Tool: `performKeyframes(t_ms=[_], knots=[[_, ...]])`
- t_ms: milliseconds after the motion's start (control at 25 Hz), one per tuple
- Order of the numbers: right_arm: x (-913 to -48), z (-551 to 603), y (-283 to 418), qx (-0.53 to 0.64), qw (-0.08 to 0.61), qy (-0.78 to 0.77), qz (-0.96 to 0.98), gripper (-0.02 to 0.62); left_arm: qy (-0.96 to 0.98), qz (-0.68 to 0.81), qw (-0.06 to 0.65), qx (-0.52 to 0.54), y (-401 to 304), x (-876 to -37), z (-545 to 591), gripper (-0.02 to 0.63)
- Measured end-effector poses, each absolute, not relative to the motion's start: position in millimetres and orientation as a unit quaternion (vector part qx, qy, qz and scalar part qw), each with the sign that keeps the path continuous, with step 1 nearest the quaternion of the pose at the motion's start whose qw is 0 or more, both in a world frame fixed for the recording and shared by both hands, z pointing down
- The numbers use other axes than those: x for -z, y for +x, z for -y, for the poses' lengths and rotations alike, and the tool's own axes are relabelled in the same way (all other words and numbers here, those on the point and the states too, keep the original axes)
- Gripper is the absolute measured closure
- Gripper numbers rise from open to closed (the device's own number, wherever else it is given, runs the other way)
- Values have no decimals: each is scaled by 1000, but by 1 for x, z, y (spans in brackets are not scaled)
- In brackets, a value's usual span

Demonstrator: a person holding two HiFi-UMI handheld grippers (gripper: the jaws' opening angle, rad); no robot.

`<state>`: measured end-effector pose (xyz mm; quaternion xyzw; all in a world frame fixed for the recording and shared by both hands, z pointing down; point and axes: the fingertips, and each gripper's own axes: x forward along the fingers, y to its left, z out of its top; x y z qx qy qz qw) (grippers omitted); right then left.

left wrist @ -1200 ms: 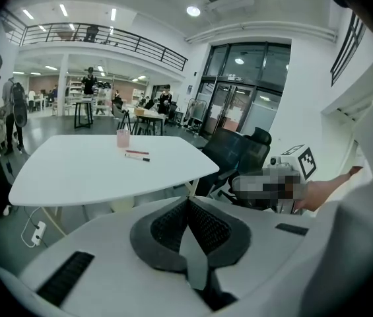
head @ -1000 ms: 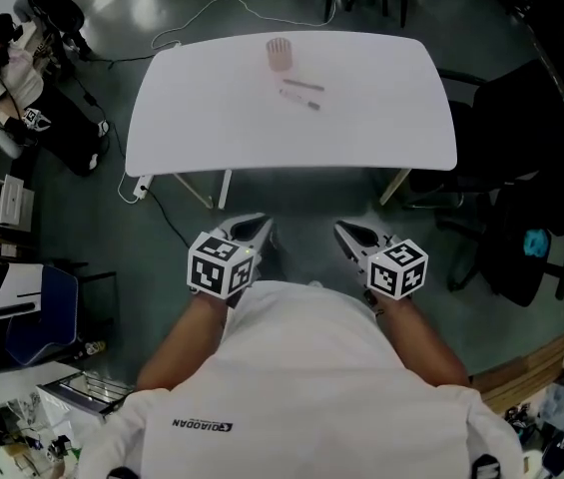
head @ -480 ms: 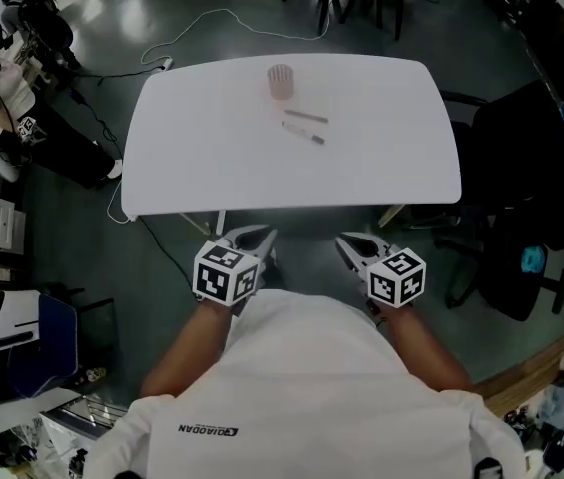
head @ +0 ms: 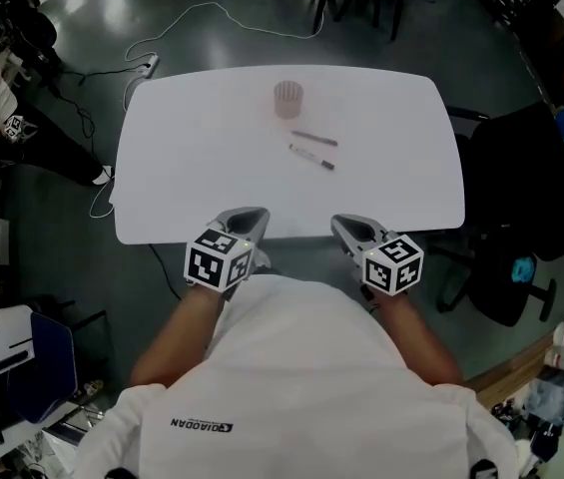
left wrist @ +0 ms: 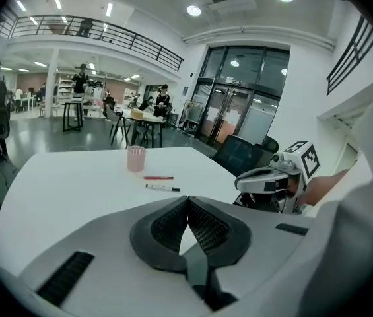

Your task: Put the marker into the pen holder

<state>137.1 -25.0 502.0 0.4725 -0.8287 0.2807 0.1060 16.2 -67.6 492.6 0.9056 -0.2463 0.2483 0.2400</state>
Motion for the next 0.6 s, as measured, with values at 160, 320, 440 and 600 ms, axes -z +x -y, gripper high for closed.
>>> performKeyframes(t_ms=[160,320,440,600], knots=[[-511,73,126,-283,119,488,817,577,907,233,243,-253,2,-501,113,578],[-516,112,116,-283,130,507,804,577,911,207,244,-260,-11,-510,144,578],[-524,132,115,-284,142,516,796,577,909,181,243,-285,-10,-532,157,578],[-548,148,119,-297,169,516,785,577,908,165,243,-297,-7,-547,172,578]])
